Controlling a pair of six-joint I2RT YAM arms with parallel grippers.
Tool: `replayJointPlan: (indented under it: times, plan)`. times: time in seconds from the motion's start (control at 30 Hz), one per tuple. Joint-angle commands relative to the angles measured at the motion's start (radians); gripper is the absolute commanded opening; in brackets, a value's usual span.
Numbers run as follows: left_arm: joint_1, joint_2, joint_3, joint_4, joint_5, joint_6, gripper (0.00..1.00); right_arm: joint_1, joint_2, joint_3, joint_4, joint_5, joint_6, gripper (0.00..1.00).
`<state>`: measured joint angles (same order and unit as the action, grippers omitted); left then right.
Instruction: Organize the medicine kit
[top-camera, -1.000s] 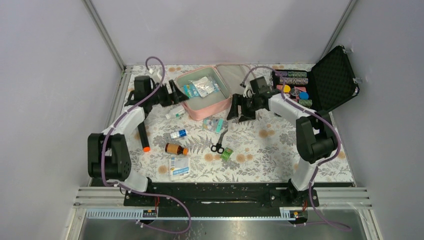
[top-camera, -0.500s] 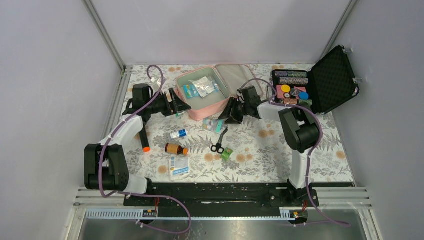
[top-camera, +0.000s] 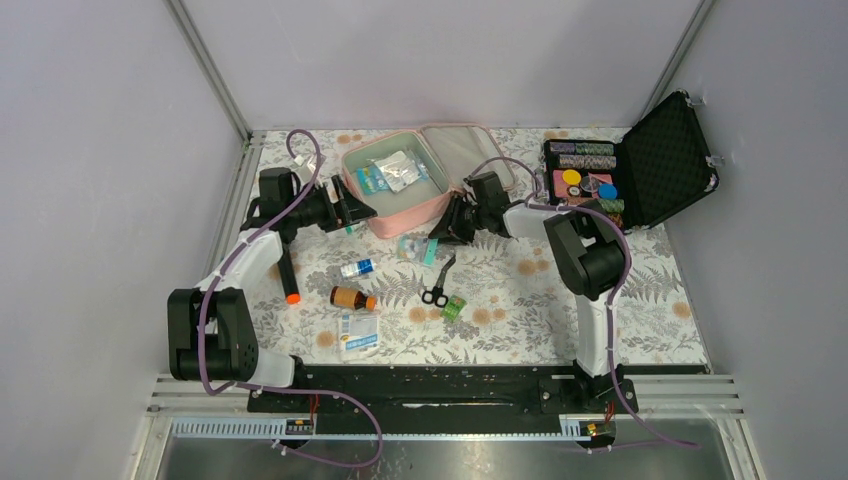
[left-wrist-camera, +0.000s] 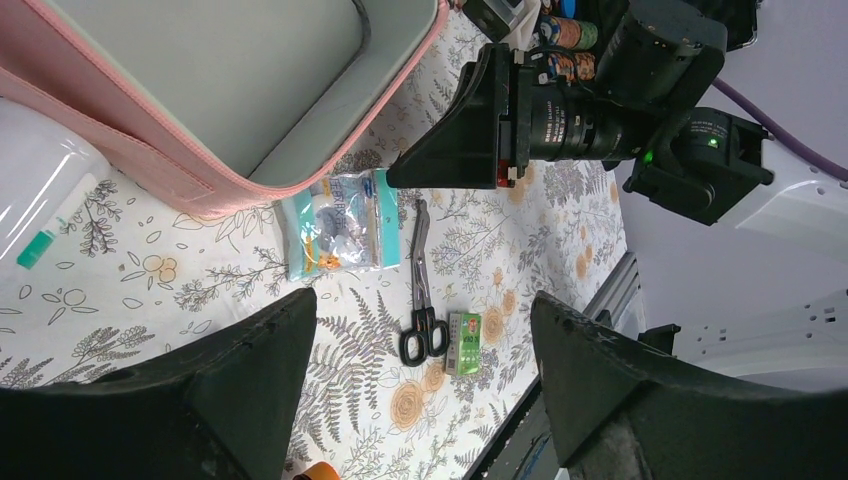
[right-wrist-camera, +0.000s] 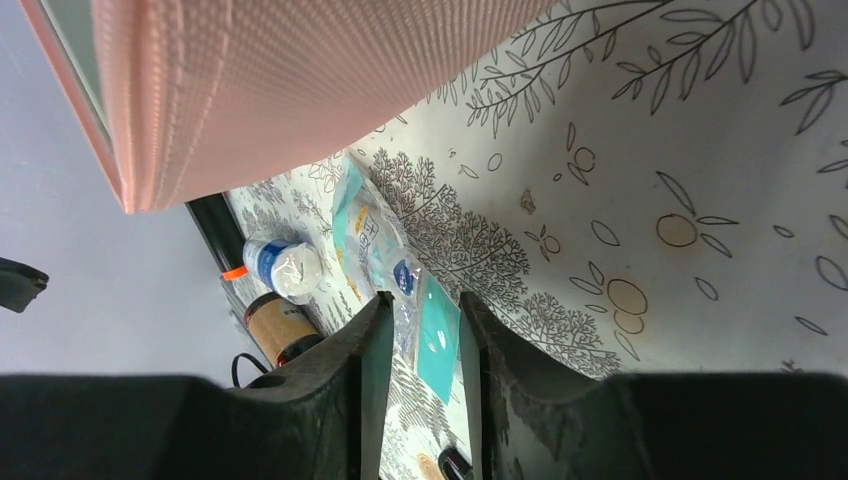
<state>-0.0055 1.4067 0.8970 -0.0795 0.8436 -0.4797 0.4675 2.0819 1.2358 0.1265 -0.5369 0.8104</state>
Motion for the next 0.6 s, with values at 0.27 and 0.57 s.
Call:
replayJointPlan:
  times: [0.27,0.57]
  plan:
    - [0.004,-0.015,0.016,0.067,0.007,0.0,0.78,0.047,-0.004,-0.025,0.004,-0.024,-0.056,0.1]
    - [0.004,-0.005,-0.024,0.107,0.002,-0.006,0.78,0.048,-0.169,-0.127,-0.026,0.009,-0.182,0.0]
